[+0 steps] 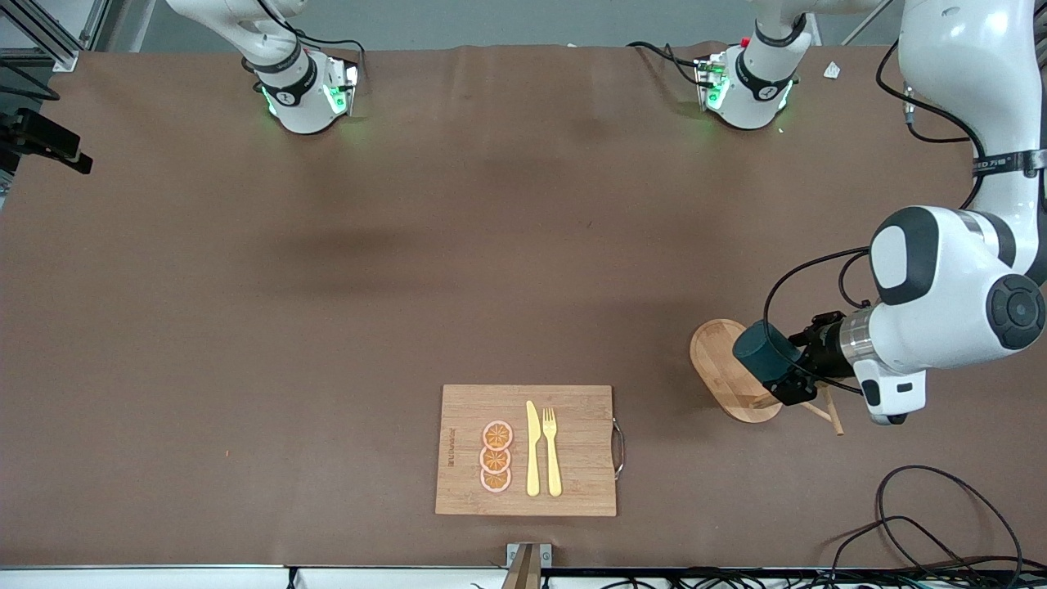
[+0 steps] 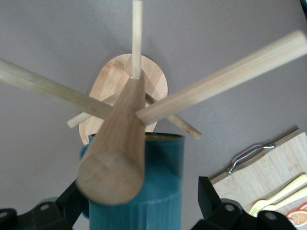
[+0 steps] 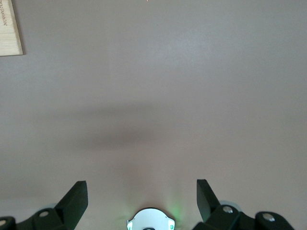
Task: Transfer cup from left to right arm and place
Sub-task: 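Reach the left gripper down to the teal mug on the stand, then close the left gripper around the teal mug body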
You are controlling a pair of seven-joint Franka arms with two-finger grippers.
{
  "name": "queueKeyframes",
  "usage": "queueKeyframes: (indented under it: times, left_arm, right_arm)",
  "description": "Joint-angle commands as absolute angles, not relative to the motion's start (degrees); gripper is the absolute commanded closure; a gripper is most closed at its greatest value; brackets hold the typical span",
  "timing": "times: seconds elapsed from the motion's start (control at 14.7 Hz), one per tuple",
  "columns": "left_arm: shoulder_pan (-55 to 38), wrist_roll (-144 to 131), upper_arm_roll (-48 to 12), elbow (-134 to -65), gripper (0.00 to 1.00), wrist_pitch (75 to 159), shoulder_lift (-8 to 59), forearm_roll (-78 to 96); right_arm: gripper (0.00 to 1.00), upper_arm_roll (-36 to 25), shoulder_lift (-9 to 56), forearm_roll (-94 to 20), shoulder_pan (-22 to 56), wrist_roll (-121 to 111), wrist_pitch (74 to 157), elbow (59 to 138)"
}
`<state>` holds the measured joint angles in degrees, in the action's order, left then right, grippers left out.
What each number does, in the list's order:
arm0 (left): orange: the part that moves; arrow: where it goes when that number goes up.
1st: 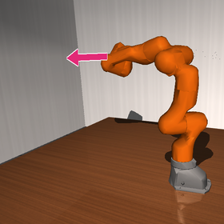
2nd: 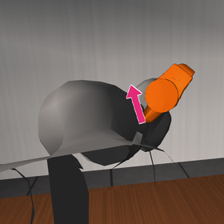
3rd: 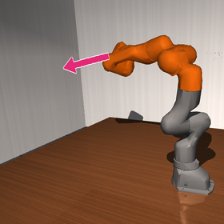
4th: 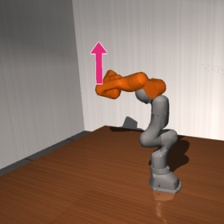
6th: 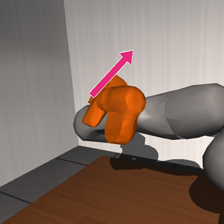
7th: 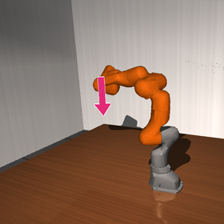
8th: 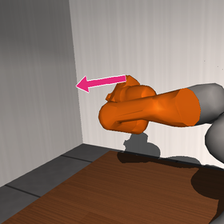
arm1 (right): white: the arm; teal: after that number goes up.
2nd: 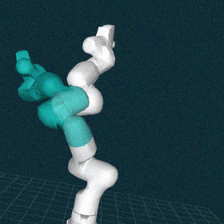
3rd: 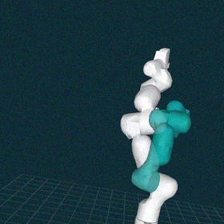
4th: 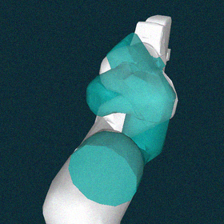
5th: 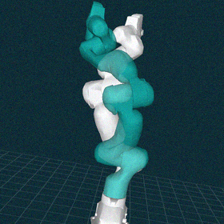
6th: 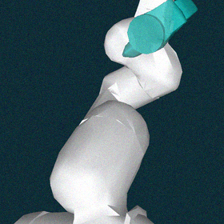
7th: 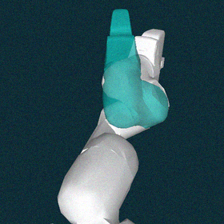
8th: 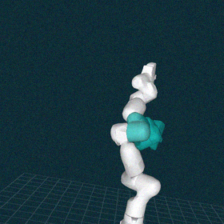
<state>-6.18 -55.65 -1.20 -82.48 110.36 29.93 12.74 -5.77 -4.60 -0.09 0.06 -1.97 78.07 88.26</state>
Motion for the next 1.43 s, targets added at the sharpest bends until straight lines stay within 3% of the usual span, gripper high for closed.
queueKeyframes:
  times: [0.0, 0.07, 0.27, 0.34, 1.36]
  left_arm:
    - [-6.42, -56.69, -1.05, -81.39, 0.00, 111.27, 30.59, 14.15]
    - [-6.42, -56.69, -1.05, -81.39, 0.01, 111.27, 30.59, 14.15]
    - [-6.33, -56.60, -1.14, -81.39, 0.36, 111.09, 30.41, 14.24]
    - [-6.33, -56.60, -1.14, -81.39, 0.41, 111.09, 30.32, 14.33]
    - [-5.80, -66.18, -4.92, -81.91, 0.40, 98.71, 24.35, 15.91]
  right_arm:
    - [0.00, -5.54, -5.36, -0.53, -0.44, -2.46, 77.87, 88.59]
    - [0.00, -5.54, -5.36, -0.53, -0.44, -2.46, 77.78, 88.59]
    - [0.00, -5.54, -5.36, -0.53, -0.44, -2.46, 77.87, 88.59]
    - [0.00, -5.54, -5.36, -0.53, -0.44, -2.46, 77.87, 88.59]
    - [0.00, -5.36, -5.45, -0.53, -0.09, -2.37, 77.87, 88.59]
